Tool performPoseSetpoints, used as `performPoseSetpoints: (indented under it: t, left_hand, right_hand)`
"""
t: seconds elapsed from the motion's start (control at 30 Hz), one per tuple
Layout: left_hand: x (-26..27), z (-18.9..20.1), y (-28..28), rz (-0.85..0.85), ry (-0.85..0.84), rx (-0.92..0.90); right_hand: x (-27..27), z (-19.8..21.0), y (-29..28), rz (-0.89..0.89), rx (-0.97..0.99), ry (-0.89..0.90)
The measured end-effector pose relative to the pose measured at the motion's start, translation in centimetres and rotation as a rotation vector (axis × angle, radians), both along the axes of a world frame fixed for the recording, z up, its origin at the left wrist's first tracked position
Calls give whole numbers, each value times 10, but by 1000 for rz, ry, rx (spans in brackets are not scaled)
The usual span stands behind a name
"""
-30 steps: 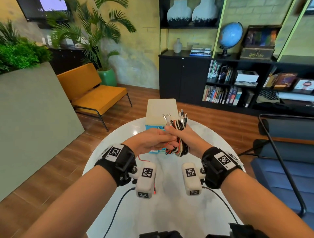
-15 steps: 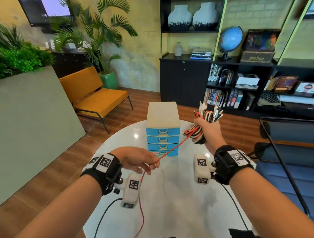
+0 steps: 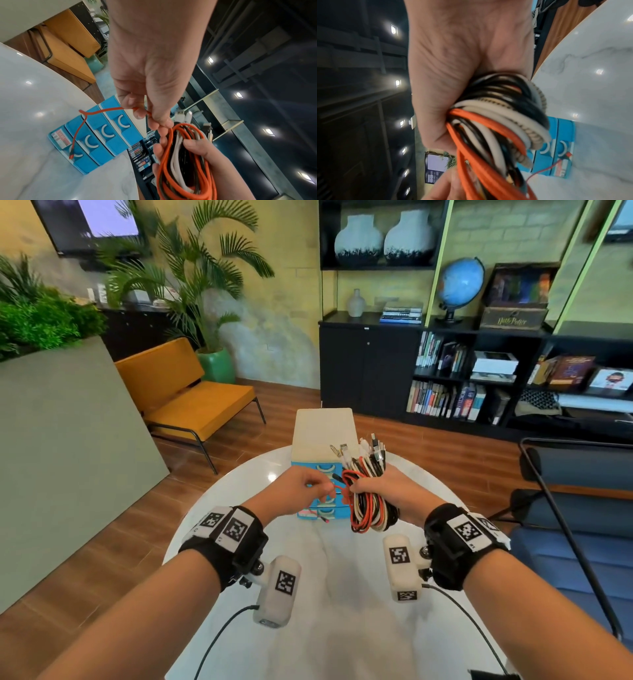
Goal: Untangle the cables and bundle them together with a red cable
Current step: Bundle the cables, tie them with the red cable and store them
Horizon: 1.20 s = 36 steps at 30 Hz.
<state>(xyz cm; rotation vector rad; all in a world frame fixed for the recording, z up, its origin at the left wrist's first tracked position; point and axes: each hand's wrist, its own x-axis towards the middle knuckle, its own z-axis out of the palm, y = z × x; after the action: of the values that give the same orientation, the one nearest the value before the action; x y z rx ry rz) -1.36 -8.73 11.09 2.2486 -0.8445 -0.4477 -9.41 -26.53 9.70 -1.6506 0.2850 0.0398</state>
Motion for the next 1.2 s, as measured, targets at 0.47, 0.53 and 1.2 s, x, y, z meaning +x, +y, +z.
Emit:
performPoseSetpoints:
  t: [0.47,0.53,1.2]
  left_hand:
    - [9,-27,10,86,285,-99]
    - [14,-28,23,79,519,-159]
    - [-5,-14,-8,70,1003,-281]
  right_hand:
    - [-2,-16,1,-28,127,52]
    - [0,-17,-8,-89,137,26]
    - [25,-26,13,25,135,-99]
